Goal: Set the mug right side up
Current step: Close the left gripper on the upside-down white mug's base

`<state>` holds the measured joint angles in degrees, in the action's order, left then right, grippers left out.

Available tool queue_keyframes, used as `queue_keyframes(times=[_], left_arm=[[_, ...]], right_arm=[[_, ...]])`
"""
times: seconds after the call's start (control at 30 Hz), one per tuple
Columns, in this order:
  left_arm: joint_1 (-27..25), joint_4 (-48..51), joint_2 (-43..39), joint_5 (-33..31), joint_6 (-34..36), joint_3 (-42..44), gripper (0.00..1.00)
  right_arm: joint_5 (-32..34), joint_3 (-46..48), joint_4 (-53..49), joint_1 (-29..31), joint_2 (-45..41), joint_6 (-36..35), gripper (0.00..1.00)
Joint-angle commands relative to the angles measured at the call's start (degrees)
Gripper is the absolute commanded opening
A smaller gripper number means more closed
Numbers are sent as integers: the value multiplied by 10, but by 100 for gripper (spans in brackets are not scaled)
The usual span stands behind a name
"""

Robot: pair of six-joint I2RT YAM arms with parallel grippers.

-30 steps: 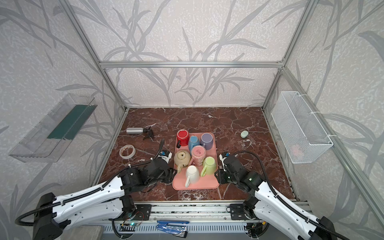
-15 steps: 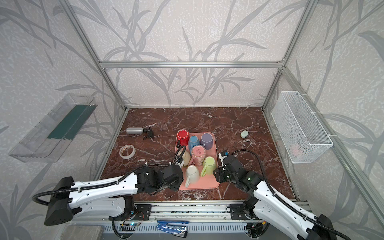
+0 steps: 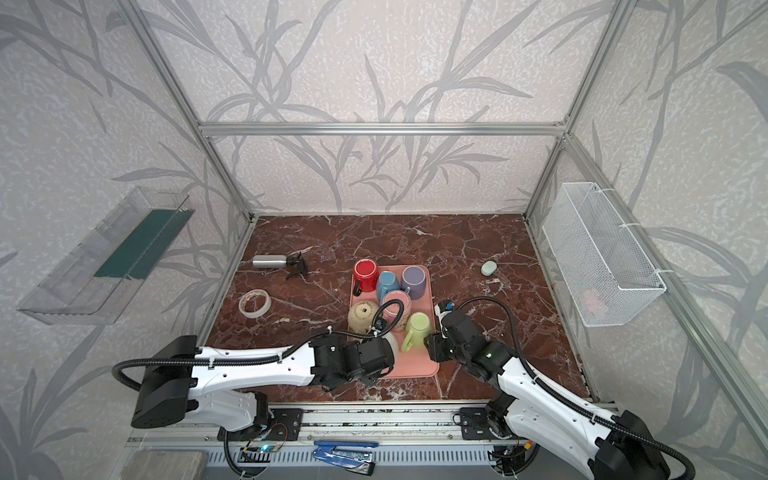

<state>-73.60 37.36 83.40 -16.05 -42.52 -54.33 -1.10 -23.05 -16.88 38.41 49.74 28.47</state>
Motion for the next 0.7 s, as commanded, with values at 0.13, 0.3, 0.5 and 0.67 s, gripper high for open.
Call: queue_keyframes(times=[0.13, 0.3, 0.5, 0.67], left_arm=[[6, 27, 36, -9, -2, -35, 51], [14, 23, 57, 15, 6, -45, 45], [23, 6, 66, 47, 10, -42, 35], [25, 5, 73, 54, 11, -43, 29]], right_arm=[[-13, 10, 49, -9, 21, -13, 54], [-19, 9, 54, -11, 27, -13, 55], [-20, 12, 49, -12, 15, -14, 55], [-21, 13, 42, -12, 3, -12, 55]])
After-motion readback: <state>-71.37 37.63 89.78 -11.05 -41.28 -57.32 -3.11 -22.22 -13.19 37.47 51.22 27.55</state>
